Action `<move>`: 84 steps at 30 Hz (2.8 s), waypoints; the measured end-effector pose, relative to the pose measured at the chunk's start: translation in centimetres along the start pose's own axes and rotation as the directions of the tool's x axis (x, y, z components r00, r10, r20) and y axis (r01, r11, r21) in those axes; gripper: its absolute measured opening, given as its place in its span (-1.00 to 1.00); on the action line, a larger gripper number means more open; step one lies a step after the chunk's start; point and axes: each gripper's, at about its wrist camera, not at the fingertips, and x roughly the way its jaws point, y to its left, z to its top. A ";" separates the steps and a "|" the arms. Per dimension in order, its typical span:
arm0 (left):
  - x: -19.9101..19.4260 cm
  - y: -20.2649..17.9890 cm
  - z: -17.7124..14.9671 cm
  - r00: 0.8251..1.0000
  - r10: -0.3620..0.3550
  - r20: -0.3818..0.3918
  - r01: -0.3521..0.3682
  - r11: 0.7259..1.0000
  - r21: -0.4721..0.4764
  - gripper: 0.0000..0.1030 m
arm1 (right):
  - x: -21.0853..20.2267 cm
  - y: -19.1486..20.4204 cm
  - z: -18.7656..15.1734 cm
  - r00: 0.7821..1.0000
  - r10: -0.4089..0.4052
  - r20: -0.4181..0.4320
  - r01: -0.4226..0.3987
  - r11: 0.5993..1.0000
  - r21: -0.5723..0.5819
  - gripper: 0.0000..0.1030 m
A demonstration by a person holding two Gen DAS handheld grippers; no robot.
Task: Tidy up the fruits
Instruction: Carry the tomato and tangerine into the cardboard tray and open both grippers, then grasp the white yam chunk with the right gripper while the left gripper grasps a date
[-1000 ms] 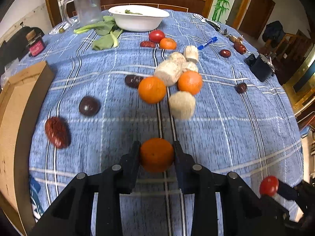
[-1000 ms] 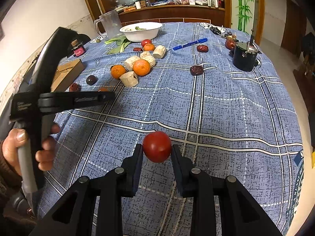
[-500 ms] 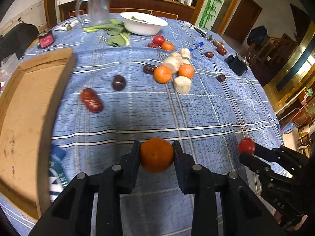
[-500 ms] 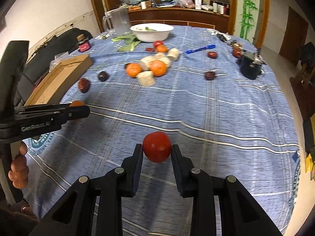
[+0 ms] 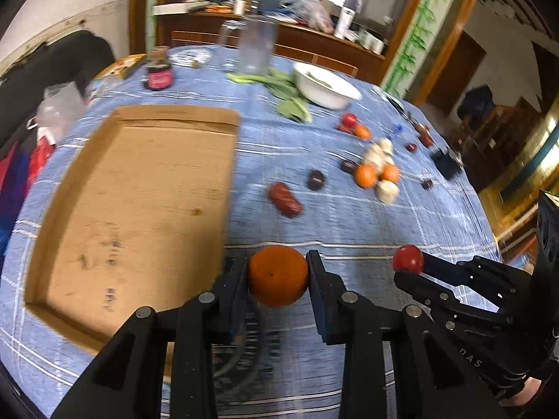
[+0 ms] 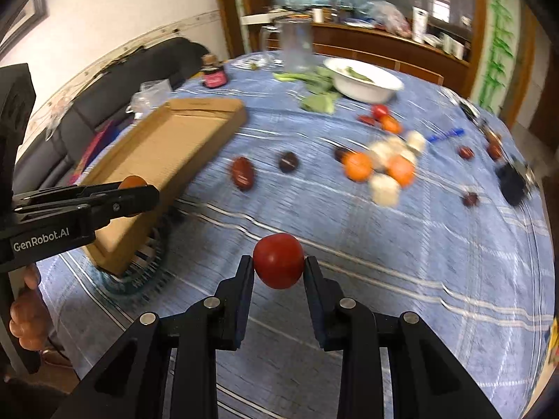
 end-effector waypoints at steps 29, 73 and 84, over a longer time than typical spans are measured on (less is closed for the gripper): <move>0.5 17.9 -1.7 0.971 0.232 -0.056 -0.239 0.944 -0.228 -0.38 | 11.5 15.7 7.2 0.964 0.208 -0.164 -0.242 0.944 -0.225 -0.37; 0.0 3.8 0.8 0.972 0.230 0.041 -0.226 0.971 -0.076 0.18 | 1.9 -3.5 2.5 1.000 0.014 -0.014 -0.013 0.999 0.032 0.08; 7.5 -5.0 2.1 0.975 0.211 -0.069 -0.208 0.977 0.047 0.24 | 6.2 -11.4 3.7 0.998 -0.050 -0.037 0.054 0.994 0.097 0.07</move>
